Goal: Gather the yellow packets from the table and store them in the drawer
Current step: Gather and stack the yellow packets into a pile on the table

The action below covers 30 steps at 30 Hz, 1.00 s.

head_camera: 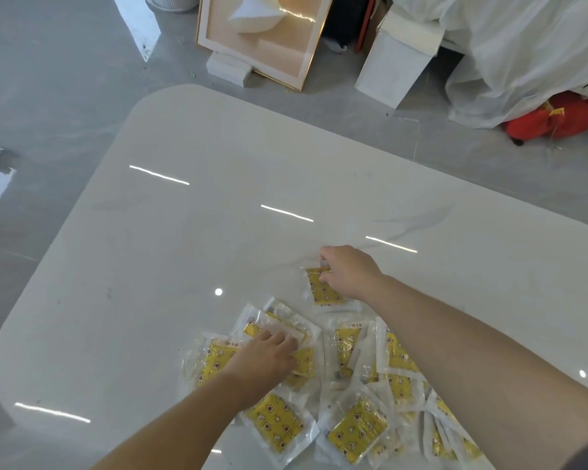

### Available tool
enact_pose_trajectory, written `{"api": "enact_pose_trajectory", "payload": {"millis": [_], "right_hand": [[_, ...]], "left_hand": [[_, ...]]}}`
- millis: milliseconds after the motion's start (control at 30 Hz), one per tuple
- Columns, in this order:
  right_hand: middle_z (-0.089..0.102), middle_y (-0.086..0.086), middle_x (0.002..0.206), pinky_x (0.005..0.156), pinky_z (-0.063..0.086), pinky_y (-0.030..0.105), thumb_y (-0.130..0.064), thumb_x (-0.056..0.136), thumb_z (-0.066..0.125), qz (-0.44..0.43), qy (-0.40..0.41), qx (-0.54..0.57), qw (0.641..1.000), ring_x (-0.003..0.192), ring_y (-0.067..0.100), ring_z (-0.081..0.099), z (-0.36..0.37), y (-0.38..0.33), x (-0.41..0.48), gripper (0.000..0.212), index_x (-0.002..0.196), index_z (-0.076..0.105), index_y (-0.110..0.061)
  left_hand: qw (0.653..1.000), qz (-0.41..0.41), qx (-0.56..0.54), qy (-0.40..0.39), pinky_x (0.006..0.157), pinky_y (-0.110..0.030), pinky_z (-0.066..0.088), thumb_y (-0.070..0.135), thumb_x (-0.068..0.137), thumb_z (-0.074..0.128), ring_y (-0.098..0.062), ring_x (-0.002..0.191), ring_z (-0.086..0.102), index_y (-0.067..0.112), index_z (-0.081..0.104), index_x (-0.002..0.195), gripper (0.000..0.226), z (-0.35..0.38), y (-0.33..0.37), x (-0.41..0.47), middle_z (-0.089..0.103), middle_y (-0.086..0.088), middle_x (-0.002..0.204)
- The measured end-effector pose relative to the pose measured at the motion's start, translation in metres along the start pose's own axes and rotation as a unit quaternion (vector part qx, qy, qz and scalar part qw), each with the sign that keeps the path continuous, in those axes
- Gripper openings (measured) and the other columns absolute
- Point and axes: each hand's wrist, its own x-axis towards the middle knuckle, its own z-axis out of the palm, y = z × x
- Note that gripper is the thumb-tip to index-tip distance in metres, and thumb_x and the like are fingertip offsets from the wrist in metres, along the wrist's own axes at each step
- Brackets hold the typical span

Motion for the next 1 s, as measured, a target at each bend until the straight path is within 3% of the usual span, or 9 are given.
{"api": "enact_pose_trajectory", "payload": {"millis": [100,267,433,500,600,667,767,867,1000], "right_hand": [[0.060,0.004,0.104,0.067,0.040,0.030,-0.024,0.092,0.059,-0.003,-0.001,0.000,1.000,0.084,0.023,0.054,0.003,0.000,0.004,0.013,0.095,0.046,-0.020],[0.059,0.003,0.110,0.069,0.040,0.030,-0.022,0.092,0.060,0.000,0.002,0.021,1.000,0.087,0.022,0.052,0.007,0.004,0.011,0.018,0.107,0.054,-0.014],[0.053,-0.002,0.086,0.064,0.039,0.029,-0.023,0.086,0.066,0.029,0.004,0.109,0.994,0.082,0.023,0.053,0.003,0.012,0.016,0.020,0.080,0.048,-0.017],[0.045,-0.006,0.077,0.057,0.035,0.026,-0.024,0.083,0.069,0.070,0.044,0.197,0.977,0.075,0.019,0.047,-0.009,0.017,0.021,0.032,0.069,0.040,-0.021],[0.053,0.000,0.084,0.065,0.048,0.029,-0.024,0.080,0.071,0.153,0.140,0.333,0.920,0.082,0.024,0.056,-0.030,0.020,0.039,0.023,0.076,0.050,-0.017],[0.060,0.005,0.097,0.071,0.058,0.038,-0.022,0.082,0.071,0.212,0.161,0.466,0.844,0.093,0.028,0.063,-0.042,0.012,0.060,0.020,0.093,0.057,-0.013],[0.063,0.010,0.107,0.053,0.055,0.032,-0.016,0.086,0.068,0.244,0.174,0.605,0.737,0.091,0.026,0.065,-0.056,-0.013,0.098,0.024,0.106,0.058,-0.008],[0.060,0.011,0.100,0.054,0.057,0.035,-0.009,0.092,0.061,0.210,0.200,0.709,0.643,0.085,0.027,0.064,-0.065,-0.033,0.132,0.016,0.106,0.056,-0.005],[0.061,0.013,0.089,0.060,0.058,0.037,-0.002,0.088,0.054,0.256,0.113,0.654,0.703,0.069,0.027,0.063,-0.053,-0.033,0.147,0.012,0.098,0.060,-0.005]], "left_hand": [[1.000,-0.021,0.001,0.007,0.102,-0.038,0.040,-0.004,0.081,0.062,-0.026,0.117,0.043,0.013,0.061,0.117,0.040,0.002,0.006,0.010,0.038,-0.005,0.139],[1.000,-0.012,0.015,-0.017,0.096,-0.038,0.040,-0.009,0.081,0.054,-0.027,0.106,0.044,0.009,0.056,0.115,0.038,0.001,0.010,0.023,0.047,-0.011,0.119],[0.979,-0.089,-0.184,-0.016,0.080,-0.027,0.050,-0.002,0.088,0.055,-0.017,0.090,0.054,0.013,0.061,0.112,0.028,-0.022,-0.003,0.019,0.048,0.000,0.117],[0.944,-0.173,-0.278,0.031,0.072,-0.011,0.041,0.007,0.086,0.059,-0.012,0.085,0.052,0.014,0.065,0.096,0.014,-0.047,-0.024,0.014,0.053,0.003,0.103],[0.837,-0.356,-0.390,0.143,0.059,-0.016,0.041,0.010,0.078,0.069,-0.017,0.073,0.057,0.021,0.057,0.075,0.016,-0.082,-0.079,0.009,0.060,0.000,0.078],[0.752,-0.445,-0.432,0.225,0.067,-0.028,0.049,0.013,0.078,0.072,-0.025,0.080,0.060,0.017,0.057,0.088,0.018,-0.101,-0.120,0.016,0.064,-0.005,0.085],[0.629,-0.486,-0.513,0.324,0.082,-0.041,0.055,0.012,0.077,0.074,-0.027,0.090,0.061,0.018,0.051,0.109,0.039,-0.129,-0.170,0.046,0.060,-0.005,0.101],[0.567,-0.472,-0.567,0.367,0.082,-0.043,0.057,0.004,0.079,0.069,-0.025,0.091,0.062,0.013,0.048,0.126,0.052,-0.150,-0.206,0.075,0.060,-0.007,0.111],[0.564,-0.487,-0.621,0.242,0.074,-0.039,0.055,0.005,0.088,0.065,-0.023,0.071,0.062,0.000,0.035,0.139,0.059,-0.148,-0.218,0.080,0.057,-0.019,0.116]]}}
